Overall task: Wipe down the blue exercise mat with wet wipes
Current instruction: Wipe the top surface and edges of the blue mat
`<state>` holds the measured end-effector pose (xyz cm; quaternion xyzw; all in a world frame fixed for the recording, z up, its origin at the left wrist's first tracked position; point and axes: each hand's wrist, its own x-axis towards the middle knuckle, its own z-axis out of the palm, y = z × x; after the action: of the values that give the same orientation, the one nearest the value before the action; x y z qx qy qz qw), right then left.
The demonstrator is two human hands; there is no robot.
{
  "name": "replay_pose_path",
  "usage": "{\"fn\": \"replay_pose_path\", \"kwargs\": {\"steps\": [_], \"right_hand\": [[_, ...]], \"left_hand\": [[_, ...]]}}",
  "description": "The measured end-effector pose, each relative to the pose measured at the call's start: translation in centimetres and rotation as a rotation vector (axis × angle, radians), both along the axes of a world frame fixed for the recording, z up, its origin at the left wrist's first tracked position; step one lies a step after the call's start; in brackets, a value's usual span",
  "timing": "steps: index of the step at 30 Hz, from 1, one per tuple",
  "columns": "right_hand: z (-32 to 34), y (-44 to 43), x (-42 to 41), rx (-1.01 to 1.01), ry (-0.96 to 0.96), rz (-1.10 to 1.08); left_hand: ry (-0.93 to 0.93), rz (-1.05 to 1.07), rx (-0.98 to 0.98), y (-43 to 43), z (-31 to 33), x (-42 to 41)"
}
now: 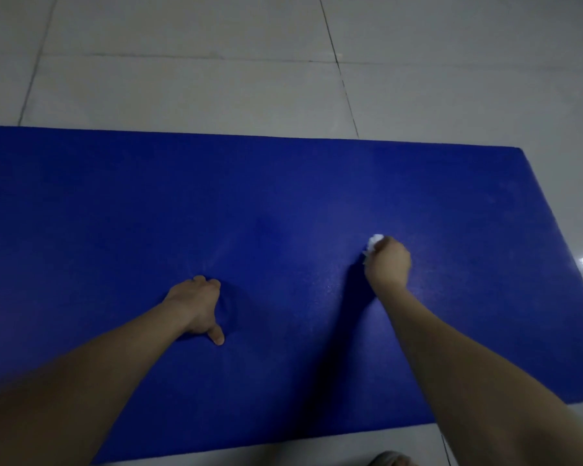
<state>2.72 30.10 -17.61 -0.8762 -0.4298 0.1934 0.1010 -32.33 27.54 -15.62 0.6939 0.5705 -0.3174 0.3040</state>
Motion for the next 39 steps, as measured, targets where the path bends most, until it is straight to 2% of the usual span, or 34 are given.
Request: {"fn": "replay_pose_path", "kwargs": {"steps": [6, 10, 13, 15, 17, 20, 23, 27, 33, 39], "right_hand": [[0.2, -0.4, -10.1, 0.055, 0.118, 0.296], [0.1, -0.7, -13.4, 0.029, 0.101, 0.522], [0.2, -0.2, -10.7, 0.025, 0.109, 0.493], [0.3, 0.1, -7.3, 0.025, 0.149, 0.364], [0.5, 0.2, -3.1, 0.009, 0.092, 0.248], [0.8, -0.3, 3.6, -0.054, -0.052, 0.124], [0.6, -0.8, 8.1, -0.090, -0.123, 0.015], [0.0, 0.6, 9.0, -0.094, -0.094, -0.144], [-0.6, 4.1, 0.0, -0.007, -0.052, 0.102], [-0.7, 2.4, -10.1, 0.076, 0.092, 0.353]], "left_hand": [[0.011, -0.001, -0.010, 0.0, -0.3, 0.0], [0.022, -0.023, -0.010, -0.1, 0.0, -0.1], [0.015, -0.025, -0.032, 0.0, 0.4, -0.1], [0.021, -0.035, -0.077, 0.5, 1.0, 0.1], [0.047, -0.075, -0.089, 1.5, 1.8, 0.1], [0.123, -0.169, 0.089, 3.7, 3.2, 0.6], [0.149, -0.143, 0.230, 5.8, 3.0, 0.6], [0.026, 0.043, 0.056, 7.3, 1.9, 0.3], [-0.016, 0.066, 0.076, 7.1, 0.8, -0.4], [-0.025, 0.067, 0.052, 7.1, 0.5, -0.7]]}}
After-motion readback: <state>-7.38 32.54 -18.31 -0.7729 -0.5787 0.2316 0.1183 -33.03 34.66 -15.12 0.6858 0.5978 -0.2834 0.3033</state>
